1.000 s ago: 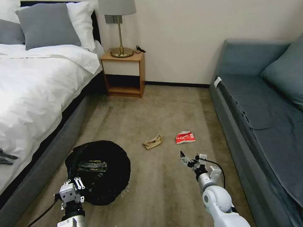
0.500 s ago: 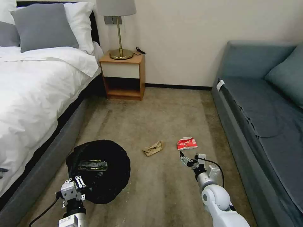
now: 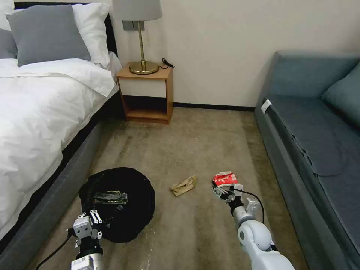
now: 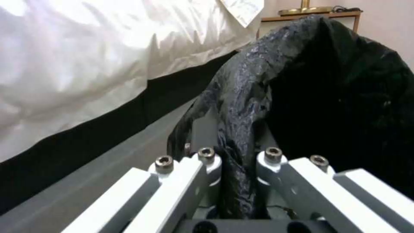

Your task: Pick up the trash bin, then pick up the garbage on the floor and place it into the trash bin.

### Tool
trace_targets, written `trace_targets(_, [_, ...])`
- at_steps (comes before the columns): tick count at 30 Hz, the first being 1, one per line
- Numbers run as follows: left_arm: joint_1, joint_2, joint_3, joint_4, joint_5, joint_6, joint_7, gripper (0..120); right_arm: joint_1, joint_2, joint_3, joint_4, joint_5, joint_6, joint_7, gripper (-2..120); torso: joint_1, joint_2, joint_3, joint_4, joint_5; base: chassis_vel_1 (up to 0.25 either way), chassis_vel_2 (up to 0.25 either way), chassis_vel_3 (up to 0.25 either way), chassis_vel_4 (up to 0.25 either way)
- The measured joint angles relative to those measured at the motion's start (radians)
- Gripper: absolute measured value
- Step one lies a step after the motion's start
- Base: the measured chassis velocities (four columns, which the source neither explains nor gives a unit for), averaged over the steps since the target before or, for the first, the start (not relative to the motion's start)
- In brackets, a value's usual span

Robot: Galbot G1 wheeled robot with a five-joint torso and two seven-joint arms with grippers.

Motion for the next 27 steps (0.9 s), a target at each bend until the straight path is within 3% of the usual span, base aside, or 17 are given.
trace_targets(13, [-0.018, -0.002, 0.006, 0.014, 0.004, 0.000, 0.002, 4, 0.020, -0.002, -0.009, -0.022, 0.004, 0.005, -0.006, 100, 0.000, 0.000, 0.000, 0.0000, 0.0001, -0.124, 0.128, 0.122, -0.119])
trace_targets(27, [-0.044, 0.027, 0.004, 0.025, -0.010, 0.001, 0.005, 4, 0.033, 0.012, -0.018, -0.040, -0.014, 0.009, -0.012, 100, 0.000, 0.000, 0.000, -0.0001, 0.0000, -0.123, 0.118, 0.122, -0.116])
